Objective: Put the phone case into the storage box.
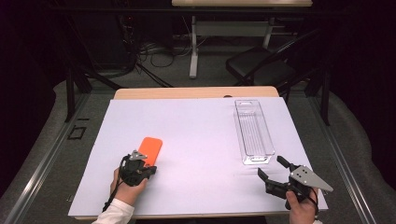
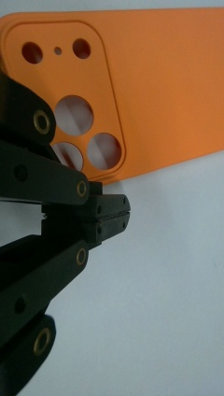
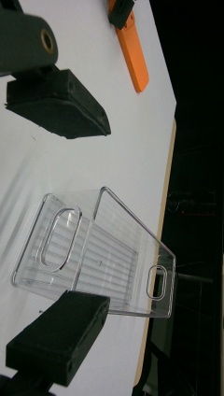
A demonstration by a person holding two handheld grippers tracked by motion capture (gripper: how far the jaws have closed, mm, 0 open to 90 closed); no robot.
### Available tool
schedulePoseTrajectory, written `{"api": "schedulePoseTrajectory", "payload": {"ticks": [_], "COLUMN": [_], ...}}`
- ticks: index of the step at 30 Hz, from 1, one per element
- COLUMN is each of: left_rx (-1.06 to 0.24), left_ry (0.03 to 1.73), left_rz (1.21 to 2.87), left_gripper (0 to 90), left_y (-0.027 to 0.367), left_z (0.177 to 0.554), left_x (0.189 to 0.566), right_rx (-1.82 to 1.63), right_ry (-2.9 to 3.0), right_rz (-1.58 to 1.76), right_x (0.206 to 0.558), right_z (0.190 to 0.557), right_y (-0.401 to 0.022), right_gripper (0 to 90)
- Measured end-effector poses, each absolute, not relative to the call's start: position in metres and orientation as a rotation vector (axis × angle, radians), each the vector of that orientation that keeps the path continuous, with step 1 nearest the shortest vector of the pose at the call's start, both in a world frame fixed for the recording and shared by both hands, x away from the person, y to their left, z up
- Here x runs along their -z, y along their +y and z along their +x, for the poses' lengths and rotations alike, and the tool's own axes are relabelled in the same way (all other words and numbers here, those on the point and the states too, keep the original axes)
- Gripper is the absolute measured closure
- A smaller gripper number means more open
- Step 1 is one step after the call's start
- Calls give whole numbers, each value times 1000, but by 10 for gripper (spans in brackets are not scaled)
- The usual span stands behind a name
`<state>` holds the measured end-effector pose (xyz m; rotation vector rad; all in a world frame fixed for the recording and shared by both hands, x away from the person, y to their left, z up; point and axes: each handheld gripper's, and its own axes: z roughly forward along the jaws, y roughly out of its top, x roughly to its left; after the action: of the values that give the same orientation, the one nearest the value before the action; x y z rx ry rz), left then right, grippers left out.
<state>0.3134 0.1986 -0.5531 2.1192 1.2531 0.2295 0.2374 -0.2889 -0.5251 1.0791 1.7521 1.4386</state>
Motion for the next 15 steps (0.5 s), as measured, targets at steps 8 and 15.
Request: {"api": "schedulePoseTrajectory", "payload": {"ticks": [8, 15], "left_rx": [-241, -261], "left_ry": [1314, 1344], "left_rz": [2080, 2064], "left_gripper": [900, 900], "left_y": [217, 227], "left_z": [314, 314], "left_x": [553, 554], "right_rx": [-1439, -1437], "right_ry": [1751, 1755], "right_rz": [1076, 1074], "right_x": [525, 526], "right_z": [237, 238], "right_y": [-289, -288], "right_gripper": [144, 144]}}
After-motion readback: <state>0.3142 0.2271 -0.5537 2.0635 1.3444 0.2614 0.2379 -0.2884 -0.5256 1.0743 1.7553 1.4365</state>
